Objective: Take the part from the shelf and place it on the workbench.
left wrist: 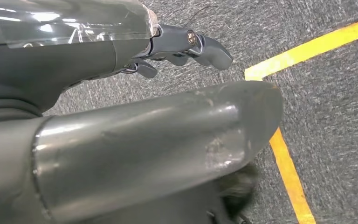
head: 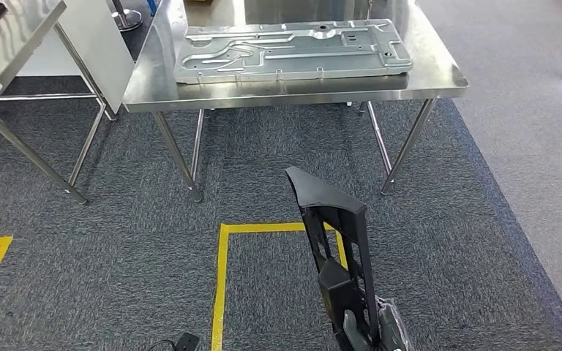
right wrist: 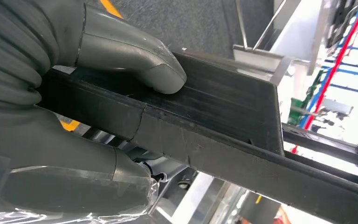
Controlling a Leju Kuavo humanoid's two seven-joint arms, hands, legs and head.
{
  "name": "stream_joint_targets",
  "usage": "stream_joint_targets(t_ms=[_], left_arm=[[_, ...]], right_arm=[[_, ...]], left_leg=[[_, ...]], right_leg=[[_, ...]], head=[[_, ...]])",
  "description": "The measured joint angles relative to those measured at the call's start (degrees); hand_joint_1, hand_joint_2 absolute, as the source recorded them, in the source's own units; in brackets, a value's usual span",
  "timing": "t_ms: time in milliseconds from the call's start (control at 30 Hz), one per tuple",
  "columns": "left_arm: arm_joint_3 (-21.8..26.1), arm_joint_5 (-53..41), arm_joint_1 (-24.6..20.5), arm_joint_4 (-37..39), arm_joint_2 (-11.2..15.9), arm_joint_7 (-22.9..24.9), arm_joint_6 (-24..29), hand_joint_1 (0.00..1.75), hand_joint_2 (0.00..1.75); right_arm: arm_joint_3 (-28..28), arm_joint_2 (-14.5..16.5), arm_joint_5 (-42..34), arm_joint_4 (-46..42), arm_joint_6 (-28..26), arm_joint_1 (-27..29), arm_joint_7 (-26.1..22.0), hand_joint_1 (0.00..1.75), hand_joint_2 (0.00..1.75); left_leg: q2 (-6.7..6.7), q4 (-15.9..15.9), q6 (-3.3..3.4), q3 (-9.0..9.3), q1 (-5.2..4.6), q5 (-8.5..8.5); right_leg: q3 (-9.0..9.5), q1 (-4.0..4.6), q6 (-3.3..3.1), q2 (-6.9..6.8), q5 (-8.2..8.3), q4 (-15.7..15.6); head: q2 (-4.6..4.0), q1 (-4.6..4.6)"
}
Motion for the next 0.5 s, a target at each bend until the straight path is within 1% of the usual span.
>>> stream_joint_targets(t_ms=[33,67,100,133,167,200,233,300,333,367,400,433,467,500], left_arm=[[-0.02,0.08,0.13,0.0,0.0,0.19,0.13,0.0,0.0],[-0.05,0.11,0.24,0.0,0.01,0.36,0.26,0.0,0.0],[-0.11,0.11,0.33,0.0,0.02,0.51,0.37,0.0,0.0],[-0.21,0.11,0.39,0.0,0.08,0.63,0.44,0.0,0.0],[-0.32,0.11,0.38,0.01,0.15,0.74,0.48,0.0,0.0],[-0.44,0.08,0.35,0.01,0.21,0.84,0.49,0.0,0.0],[-0.64,-0.03,0.34,0.02,0.27,0.94,0.47,0.0,0.0],[-1.2,-0.48,0.34,0.02,0.28,1.13,0.39,0.0,0.0],[-1.54,-0.82,0.37,0.02,0.28,1.21,0.34,0.0,0.0],[-1.88,-1.16,0.34,0.02,0.28,1.27,0.25,0.0,0.0],[-2.25,-1.54,0.25,0.02,0.28,1.34,0.13,0.0,0.0],[-2.63,-1.85,0.16,0.02,0.28,1.43,-0.03,0.0,0.0],[-3.02,-2.1,0.07,0.02,0.28,1.54,-0.2,0.0,0.0],[-3.41,-2.27,0.04,0.03,0.28,1.68,-0.34,0.0,0.0]], right_arm=[[0.14,0.0,0.24,0.33,-0.49,-0.06,0.41,1.75,1.75],[0.24,0.01,0.75,0.67,-1.2,-0.14,0.99,1.75,1.75],[0.3,0.01,1.44,0.98,-2.0,-0.26,1.63,1.75,1.75],[0.33,0.0,2.26,1.25,-2.83,-0.46,2.25,1.75,1.75],[0.33,-0.01,3.03,1.48,-3.6,-0.77,2.83,1.75,1.75],[0.33,-0.03,3.81,1.67,-4.25,-1.13,3.42,1.75,1.75],[0.33,-0.04,4.83,1.8,-4.88,-1.53,4.23,1.75,1.75],[0.15,-0.06,8.09,1.95,-6.05,-2.37,6.84,1.75,1.75],[-0.13,-0.04,10.05,2.02,-6.57,-2.89,8.53,1.75,1.75],[-0.62,0.1,11.87,2.13,-7.0,-3.53,10.23,1.75,1.75],[-1.36,0.28,13.13,2.3,-7.34,-4.4,11.76,1.75,1.75],[-2.34,0.54,13.84,2.59,-7.54,-5.41,13.02,1.75,1.75],[-3.5,0.81,14.21,2.97,-7.68,-6.45,14.06,1.75,1.75],[-4.75,1.0,14.37,3.51,-7.76,-7.47,14.88,1.75,1.75]], left_leg=[[-0.01,1.65,0.13,-1.69,-0.03,0.49],[-0.03,1.05,0.4,-2.34,-0.12,2.2],[-0.08,-1.7,0.85,-1.95,-0.3,4.92],[-0.16,-5.34,1.53,-1.01,-0.58,7.69],[-0.22,-8.62,2.17,0.08,-0.86,9.63],[-0.27,-11.06,2.67,1.01,-1.17,10.53],[-0.31,-12.38,3.06,1.57,-1.43,10.46],[-0.38,-13.72,3.48,2.53,-1.56,9.77],[-0.44,-14.41,3.74,3.26,-1.42,9.67],[-0.49,-15.0,3.96,4.09,-1.22,9.58],[-0.53,-15.5,4.13,4.93,-1.02,9.49],[-0.52,-15.8,4.27,5.49,-0.89,9.31],[-0.52,-15.89,4.36,5.87,-0.82,9.04],[-0.56,-15.89,4.35,6.26,-0.74,8.68]], right_leg=[[0.5,0.19,-0.09,0.15,-0.44,0.0],[1.13,0.37,-0.13,0.34,-0.93,0.0],[1.87,0.54,-0.14,0.49,-1.48,0.0],[2.53,0.59,-0.12,0.61,-2.04,-0.03],[3.03,0.74,0.04,0.73,-2.56,-0.05],[3.32,0.71,0.29,0.82,-2.97,-0.1],[3.58,0.62,0.63,0.88,-3.18,-0.16],[4.03,0.42,1.45,0.9,-3.0,-0.03],[4.02,0.35,1.75,0.81,-2.71,0.77],[3.39,0.3,1.99,0.71,-2.6,2.32],[2.02,0.23,2.21,0.62,-2.92,4.84],[0.0,0.09,2.44,0.51,-3.67,8.0],[-2.38,-0.06,2.67,0.46,-4.88,11.08],[-4.71,-0.27,2.97,0.41,-6.15,13.53]], head=[[0.0,0.0],[0.0,-0.01],[0.0,-0.01],[0.0,0.01],[0.0,0.01],[0.0,0.02],[0.0,0.02],[0.0,0.01],[0.0,0.01],[0.0,0.02],[0.0,0.02],[0.0,0.03],[0.0,0.02],[0.0,0.02]])
